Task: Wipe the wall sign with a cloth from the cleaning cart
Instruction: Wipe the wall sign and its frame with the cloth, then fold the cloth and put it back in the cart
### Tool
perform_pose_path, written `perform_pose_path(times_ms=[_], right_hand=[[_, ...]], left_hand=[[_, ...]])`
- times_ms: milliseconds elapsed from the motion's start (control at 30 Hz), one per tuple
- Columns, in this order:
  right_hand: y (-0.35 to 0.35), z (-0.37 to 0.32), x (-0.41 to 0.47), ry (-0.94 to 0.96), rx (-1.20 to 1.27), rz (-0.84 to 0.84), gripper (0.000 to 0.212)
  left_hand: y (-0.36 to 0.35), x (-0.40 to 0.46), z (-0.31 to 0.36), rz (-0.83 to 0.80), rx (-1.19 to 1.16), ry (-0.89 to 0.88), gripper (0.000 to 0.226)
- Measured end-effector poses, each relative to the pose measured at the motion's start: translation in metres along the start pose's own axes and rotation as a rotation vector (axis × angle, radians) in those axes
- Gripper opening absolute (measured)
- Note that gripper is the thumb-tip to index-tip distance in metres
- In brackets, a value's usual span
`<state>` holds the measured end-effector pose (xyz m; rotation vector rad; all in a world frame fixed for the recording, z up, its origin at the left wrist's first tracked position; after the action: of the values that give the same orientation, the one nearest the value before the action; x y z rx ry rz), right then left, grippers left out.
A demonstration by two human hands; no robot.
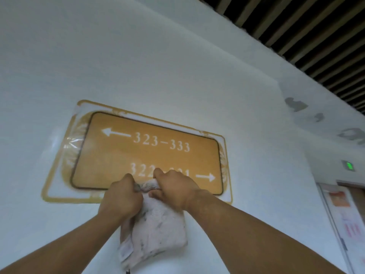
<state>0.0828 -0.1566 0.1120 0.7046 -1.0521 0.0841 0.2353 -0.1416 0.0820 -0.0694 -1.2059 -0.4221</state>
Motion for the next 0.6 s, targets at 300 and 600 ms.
perform_pose_path(times_ms=[300, 600], right_hand=[[0.083, 0.219, -0.165, -0.279, -0.239, -0.139, 0.041], [0.203, 0.442, -0.367, -0.51, -0.414, -0.236, 0.043]], left_hand=[[-0.168, -0.074, 0.21, -0.279, -0.404, -0.056, 0.01], [-0.32, -0.189, 0.484, -0.557, -0.764, -0.052, 0.01]])
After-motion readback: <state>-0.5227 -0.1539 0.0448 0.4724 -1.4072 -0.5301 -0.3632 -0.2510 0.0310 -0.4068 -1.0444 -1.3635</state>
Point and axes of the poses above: each hand's wrist, its own x-axis towards the middle knuckle, its own y-axis out of the back of the hand, z = x × y, the point moved 4 cm from there along x, towards the middle knuckle, and after that the axes turned 9 degrees about z, right-handed, at the moved point
